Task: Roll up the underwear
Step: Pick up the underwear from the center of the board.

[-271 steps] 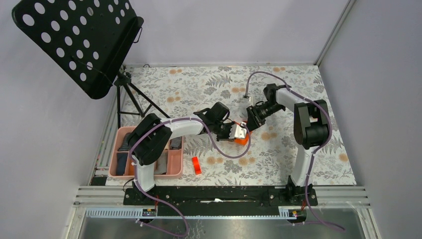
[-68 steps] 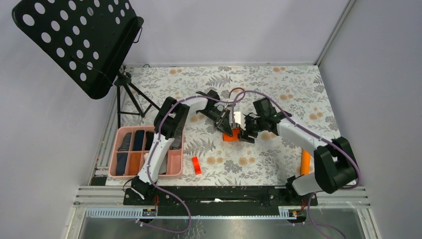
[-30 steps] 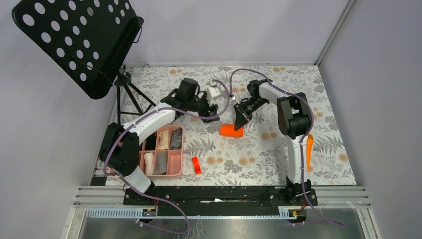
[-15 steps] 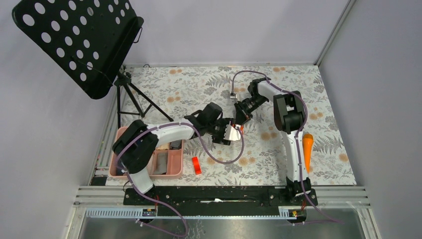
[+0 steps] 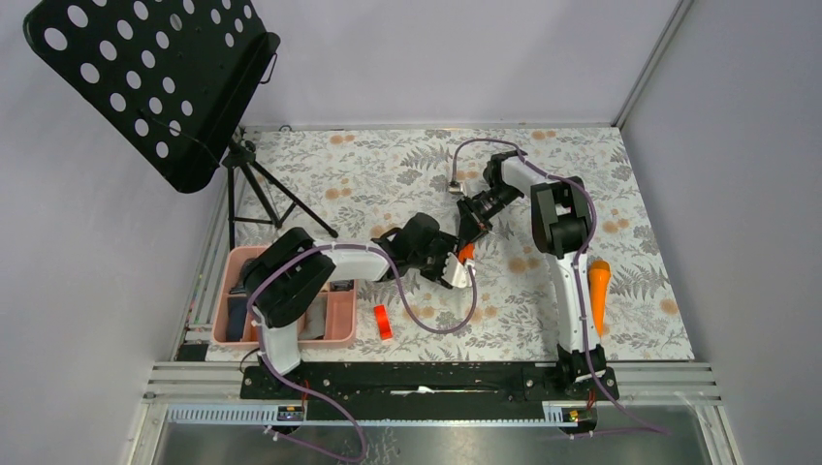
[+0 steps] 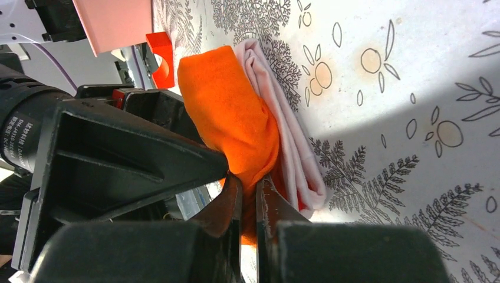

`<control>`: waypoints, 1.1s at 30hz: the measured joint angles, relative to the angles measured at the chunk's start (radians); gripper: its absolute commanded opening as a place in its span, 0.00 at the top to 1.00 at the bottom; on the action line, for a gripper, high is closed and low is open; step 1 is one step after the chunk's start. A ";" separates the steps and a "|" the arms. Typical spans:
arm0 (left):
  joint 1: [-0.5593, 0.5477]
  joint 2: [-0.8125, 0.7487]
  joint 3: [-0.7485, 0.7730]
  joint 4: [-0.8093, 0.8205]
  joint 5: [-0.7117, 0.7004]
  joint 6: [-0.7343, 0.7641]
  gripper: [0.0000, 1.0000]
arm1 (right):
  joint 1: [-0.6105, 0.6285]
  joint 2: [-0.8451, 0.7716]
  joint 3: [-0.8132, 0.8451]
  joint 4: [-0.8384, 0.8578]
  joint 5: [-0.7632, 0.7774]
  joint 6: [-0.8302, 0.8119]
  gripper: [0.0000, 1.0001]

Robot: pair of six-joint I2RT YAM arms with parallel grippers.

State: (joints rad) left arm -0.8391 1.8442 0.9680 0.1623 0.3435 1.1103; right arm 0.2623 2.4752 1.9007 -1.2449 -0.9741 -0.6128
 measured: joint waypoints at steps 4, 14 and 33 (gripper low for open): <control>-0.003 0.040 0.013 0.066 -0.032 0.037 0.57 | -0.005 0.020 0.020 -0.026 -0.011 -0.013 0.93; -0.009 0.089 0.075 0.039 -0.077 0.056 1.00 | -0.070 0.025 0.051 -0.086 -0.017 -0.096 0.13; 0.189 0.013 0.607 -0.847 0.050 -0.416 1.00 | -0.399 -0.301 0.039 -0.100 0.043 -0.082 0.00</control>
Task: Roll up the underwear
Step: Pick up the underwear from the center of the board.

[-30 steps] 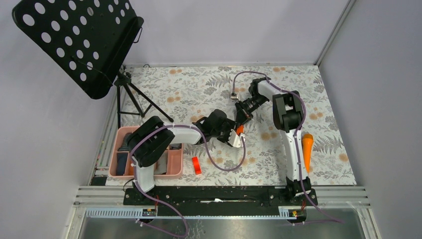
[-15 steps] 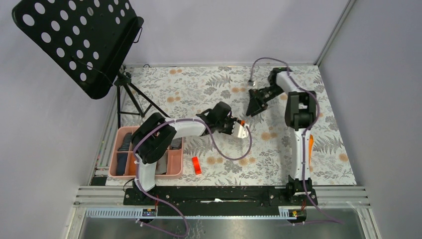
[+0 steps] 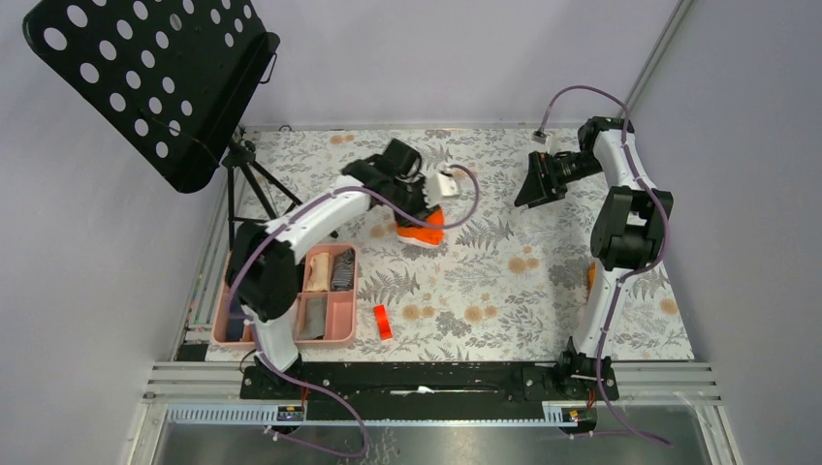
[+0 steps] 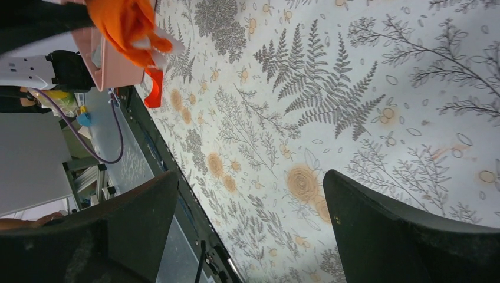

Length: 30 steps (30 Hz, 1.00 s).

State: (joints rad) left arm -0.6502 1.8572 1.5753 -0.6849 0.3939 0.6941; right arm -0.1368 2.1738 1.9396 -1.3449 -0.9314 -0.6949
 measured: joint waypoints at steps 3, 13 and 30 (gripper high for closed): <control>0.078 -0.097 -0.045 -0.091 -0.022 -0.064 1.00 | 0.017 -0.027 -0.033 0.019 0.012 0.024 0.00; 0.177 -0.583 -0.275 -0.288 -0.386 -0.317 1.00 | 0.016 -0.045 -0.073 0.059 0.064 0.066 0.00; 0.191 -0.530 -0.316 -0.678 -0.520 -0.511 1.00 | 0.016 -0.045 -0.073 0.072 0.103 0.072 0.00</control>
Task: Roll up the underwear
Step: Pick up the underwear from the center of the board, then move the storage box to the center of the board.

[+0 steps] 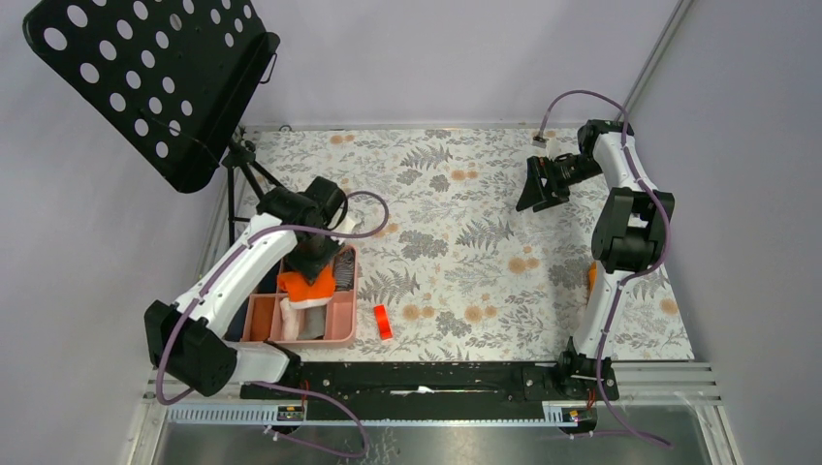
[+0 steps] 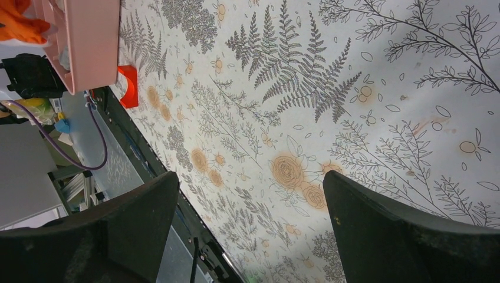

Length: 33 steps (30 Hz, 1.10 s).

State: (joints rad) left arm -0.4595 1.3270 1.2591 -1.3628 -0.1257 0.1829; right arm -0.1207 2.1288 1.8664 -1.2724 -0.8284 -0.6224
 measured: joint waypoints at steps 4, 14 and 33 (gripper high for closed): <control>-0.013 -0.008 -0.055 -0.050 0.033 0.000 1.00 | 0.000 0.000 0.000 0.000 0.005 0.000 0.01; -0.138 0.150 -0.066 -0.011 0.036 -0.009 1.00 | 0.000 0.008 0.000 0.000 0.027 0.000 0.01; -0.196 0.484 0.181 -0.095 0.058 -0.061 1.00 | 0.000 0.054 -0.063 0.003 0.045 -0.008 0.00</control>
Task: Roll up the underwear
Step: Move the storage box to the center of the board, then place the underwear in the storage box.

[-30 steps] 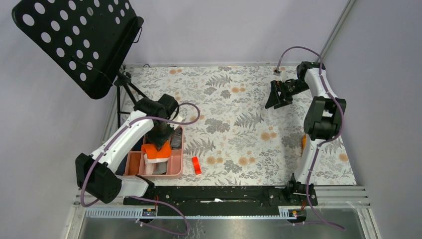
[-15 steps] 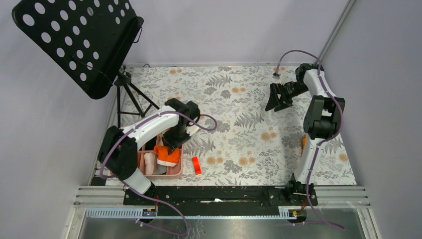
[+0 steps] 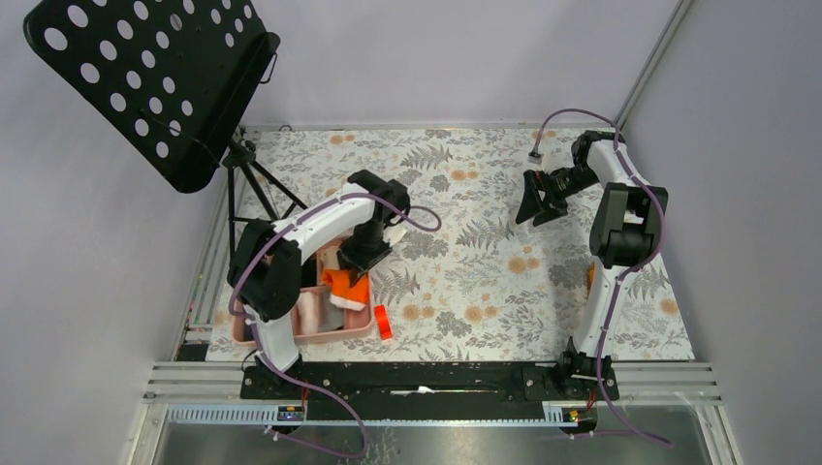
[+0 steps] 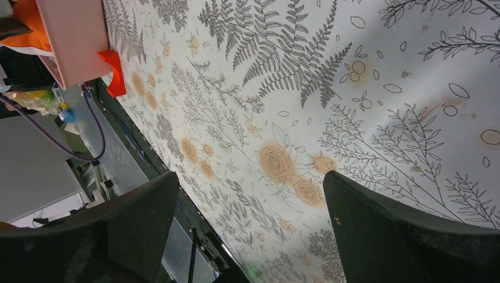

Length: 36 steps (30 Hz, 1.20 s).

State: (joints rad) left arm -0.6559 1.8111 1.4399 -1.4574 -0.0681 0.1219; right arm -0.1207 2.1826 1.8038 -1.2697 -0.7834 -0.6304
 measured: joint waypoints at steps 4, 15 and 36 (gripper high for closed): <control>0.023 0.016 0.043 0.088 0.083 -0.112 1.00 | 0.000 0.010 -0.003 0.000 0.007 0.000 0.00; 0.058 -0.219 -0.224 0.349 0.120 -0.445 1.00 | 0.000 0.041 -0.002 -0.004 -0.005 -0.001 0.00; -0.034 -0.159 -0.216 0.344 0.002 -0.693 1.00 | 0.000 0.096 0.022 -0.008 -0.077 -0.003 0.00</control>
State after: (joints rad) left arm -0.6895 1.6520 1.2236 -1.1130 -0.0658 -0.5709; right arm -0.1207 2.2784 1.8259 -1.2774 -0.8600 -0.6334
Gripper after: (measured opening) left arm 0.266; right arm 0.993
